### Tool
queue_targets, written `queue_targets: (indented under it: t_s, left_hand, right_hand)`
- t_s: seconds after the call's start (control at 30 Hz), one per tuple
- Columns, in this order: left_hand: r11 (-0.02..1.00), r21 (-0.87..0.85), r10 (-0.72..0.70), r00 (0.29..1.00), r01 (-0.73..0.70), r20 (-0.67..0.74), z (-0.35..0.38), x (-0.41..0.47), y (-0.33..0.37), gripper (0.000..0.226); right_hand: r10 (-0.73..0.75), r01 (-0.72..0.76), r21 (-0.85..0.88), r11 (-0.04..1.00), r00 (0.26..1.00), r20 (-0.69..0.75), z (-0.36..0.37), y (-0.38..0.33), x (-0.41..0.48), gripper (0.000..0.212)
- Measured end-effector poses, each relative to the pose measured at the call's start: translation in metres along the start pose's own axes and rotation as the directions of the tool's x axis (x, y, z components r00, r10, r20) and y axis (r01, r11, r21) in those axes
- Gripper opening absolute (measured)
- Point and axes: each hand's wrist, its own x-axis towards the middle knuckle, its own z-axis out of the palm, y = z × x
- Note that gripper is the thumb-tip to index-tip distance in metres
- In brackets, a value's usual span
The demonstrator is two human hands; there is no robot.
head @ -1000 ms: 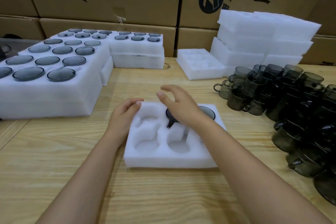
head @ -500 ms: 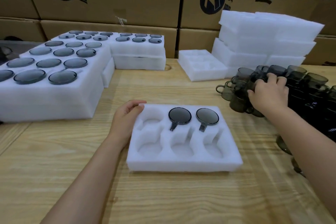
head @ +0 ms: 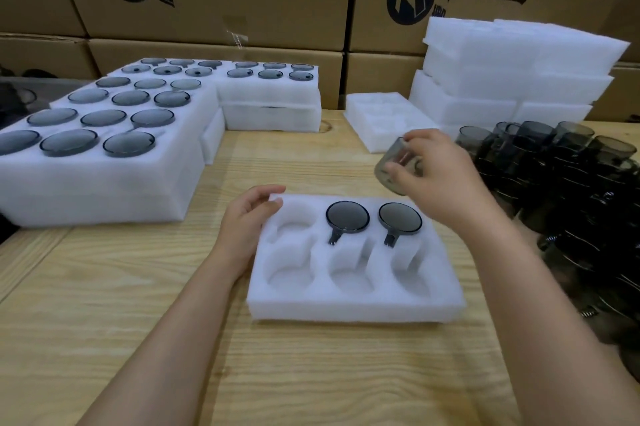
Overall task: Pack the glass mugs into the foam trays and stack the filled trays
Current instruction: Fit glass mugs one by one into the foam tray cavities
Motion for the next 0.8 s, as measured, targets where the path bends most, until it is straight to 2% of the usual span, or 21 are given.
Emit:
queue_targets:
  t_s: [0.07, 0.17, 0.23, 0.33, 0.5, 0.6, 0.73, 0.8]
  left_hand:
    - [1.000, -0.030, -0.001, 0.999, 0.002, 0.041, -0.001, 0.000, 0.001, 0.019]
    - [0.999, -0.005, 0.034, 0.995, -0.034, 0.099, -0.001, -0.002, 0.004, 0.035]
    - [0.983, 0.110, 0.131, 0.983, -0.146, 0.129, -0.001, -0.004, 0.009, 0.044]
    - [0.917, 0.261, 0.242, 0.941, -0.301, 0.236, 0.001, -0.006, 0.024, 0.064]
    - [0.871, 0.358, 0.150, 0.876, -0.337, 0.459, 0.015, -0.012, 0.044, 0.085]
    - [0.860, 0.350, 0.152, 0.842, -0.370, 0.518, 0.026, -0.015, 0.048, 0.078]
    - [0.885, 0.324, 0.144, 0.858, -0.335, 0.494, 0.027, -0.017, 0.050, 0.057]
    - [0.895, 0.306, 0.140, 0.855, -0.325, 0.499, 0.027, -0.017, 0.049, 0.051]
  right_hand:
    - [-0.013, 0.010, 0.052, 0.999, 0.998, 0.064, 0.007, -0.016, -0.004, 0.019]
    - [-0.027, 0.017, 0.078, 0.997, 0.991, 0.132, 0.015, -0.028, -0.007, 0.019]
    - [-0.059, 0.054, 0.030, 0.998, 0.980, 0.189, 0.017, -0.031, -0.007, 0.020]
    - [-0.122, 0.131, -0.025, 0.991, 0.965, 0.232, 0.014, -0.030, -0.005, 0.010]
    - [-0.237, 0.220, 0.089, 0.972, 0.914, 0.330, 0.010, -0.035, -0.009, 0.009]
    - [-0.239, 0.191, 0.166, 0.967, 0.904, 0.354, 0.009, -0.037, -0.010, 0.008]
    - [-0.193, 0.130, 0.191, 0.973, 0.911, 0.364, 0.008, -0.037, -0.010, 0.002]
    - [-0.183, 0.104, 0.228, 0.968, 0.915, 0.359, 0.008, -0.036, -0.011, 0.014]
